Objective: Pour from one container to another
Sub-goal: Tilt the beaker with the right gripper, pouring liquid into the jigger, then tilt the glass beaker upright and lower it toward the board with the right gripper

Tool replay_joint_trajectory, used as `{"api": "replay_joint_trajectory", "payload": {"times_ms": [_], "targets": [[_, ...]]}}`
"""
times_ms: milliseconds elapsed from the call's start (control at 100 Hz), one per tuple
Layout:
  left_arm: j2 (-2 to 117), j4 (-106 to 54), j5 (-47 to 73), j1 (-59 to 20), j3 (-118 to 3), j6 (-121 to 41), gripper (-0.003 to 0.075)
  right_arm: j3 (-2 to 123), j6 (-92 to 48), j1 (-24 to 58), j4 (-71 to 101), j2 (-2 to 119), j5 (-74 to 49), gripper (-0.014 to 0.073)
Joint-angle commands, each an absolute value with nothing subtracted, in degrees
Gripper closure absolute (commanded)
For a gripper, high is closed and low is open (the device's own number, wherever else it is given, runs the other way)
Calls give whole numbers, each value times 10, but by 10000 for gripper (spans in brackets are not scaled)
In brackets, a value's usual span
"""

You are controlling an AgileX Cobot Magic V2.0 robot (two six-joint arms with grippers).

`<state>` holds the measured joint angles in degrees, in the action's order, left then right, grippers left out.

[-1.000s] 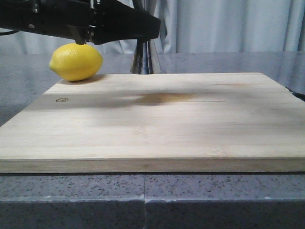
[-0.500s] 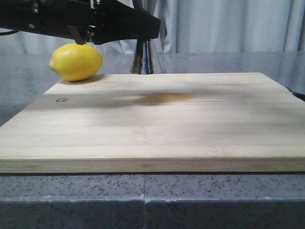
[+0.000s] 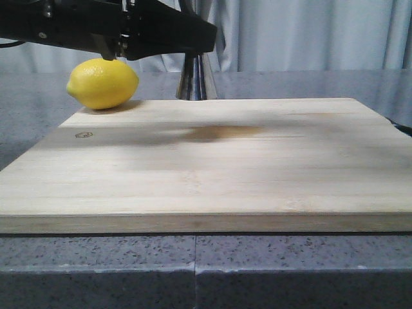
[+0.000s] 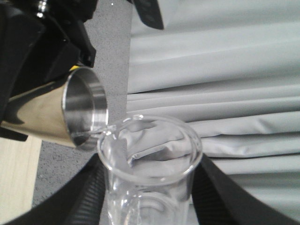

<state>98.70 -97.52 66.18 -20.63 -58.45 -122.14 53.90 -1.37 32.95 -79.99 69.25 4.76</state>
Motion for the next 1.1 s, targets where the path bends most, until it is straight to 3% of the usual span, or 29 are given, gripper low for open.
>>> {"api": "replay_joint_trajectory", "payload": {"times_ms": [0,470,1090], "targets": [[957,-1015,722,-210,-600,-1217,649,561,4,330,-769,673,50,369],[957,-1015,725,-210,-600,-1217,649,561,117,330,-608,673,83,369],[957,-1015,725,-210,-600,-1217,649,561,122,312,-336,673,79,369]]}}
